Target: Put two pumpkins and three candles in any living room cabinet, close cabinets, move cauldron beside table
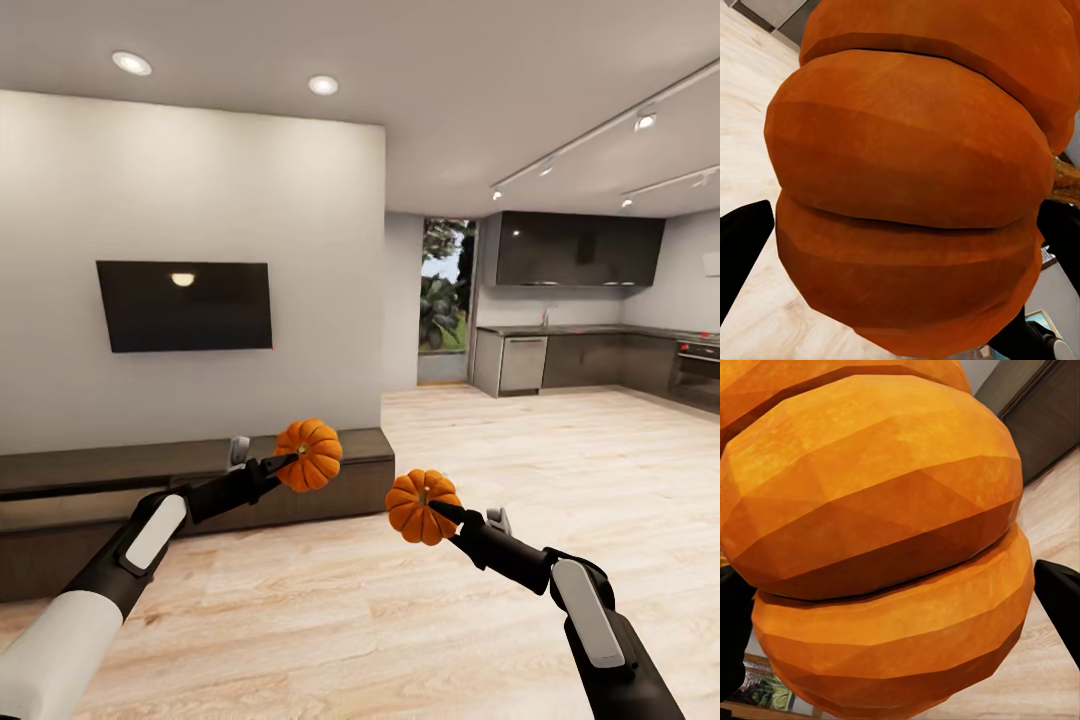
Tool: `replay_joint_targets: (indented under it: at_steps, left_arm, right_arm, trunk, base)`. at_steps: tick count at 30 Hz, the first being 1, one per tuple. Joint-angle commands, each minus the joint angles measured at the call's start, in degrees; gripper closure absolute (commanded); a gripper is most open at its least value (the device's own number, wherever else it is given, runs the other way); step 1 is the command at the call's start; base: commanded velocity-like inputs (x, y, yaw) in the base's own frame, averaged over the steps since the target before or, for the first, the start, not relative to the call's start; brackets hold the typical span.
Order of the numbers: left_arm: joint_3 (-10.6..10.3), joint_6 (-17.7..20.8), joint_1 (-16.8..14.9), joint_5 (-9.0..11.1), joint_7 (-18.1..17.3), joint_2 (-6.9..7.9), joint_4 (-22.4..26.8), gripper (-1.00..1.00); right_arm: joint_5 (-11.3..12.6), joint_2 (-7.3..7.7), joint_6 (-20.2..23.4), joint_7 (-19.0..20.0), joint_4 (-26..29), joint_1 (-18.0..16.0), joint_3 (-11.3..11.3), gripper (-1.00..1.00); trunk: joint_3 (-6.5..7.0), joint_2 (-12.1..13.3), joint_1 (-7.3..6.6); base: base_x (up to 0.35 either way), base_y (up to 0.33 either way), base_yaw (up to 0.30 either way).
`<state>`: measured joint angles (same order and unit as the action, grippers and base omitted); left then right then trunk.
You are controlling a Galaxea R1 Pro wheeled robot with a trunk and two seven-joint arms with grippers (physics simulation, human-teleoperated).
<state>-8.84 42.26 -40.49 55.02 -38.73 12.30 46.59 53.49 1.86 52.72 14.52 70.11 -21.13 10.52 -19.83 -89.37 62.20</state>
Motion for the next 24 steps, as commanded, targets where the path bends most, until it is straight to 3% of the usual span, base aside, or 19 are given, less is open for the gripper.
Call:
replay_joint_targets:
  at_steps: [1,24]
  left_arm:
    - [-0.12,0.37,-0.05,0.54,0.04,0.04,-0.01,1.0]
    - [-0.12,0.37,-0.05,0.55,-0.03,0.08,-0.01,1.0]
  right_arm:
    - [-0.32,-0.02,0.28,0.51,-0.01,-0.05,0.11,1.0]
    - [-0.32,-0.02,0.28,0.51,-0.5,-0.14,0.11,1.0]
  trunk:
    - [-0.12,-0.04,0.0]
    - [-1.27,-0.04,0.0]
  base:
    - [0.0,0.0,0.0]
    - [0.0,0.0,0.0]
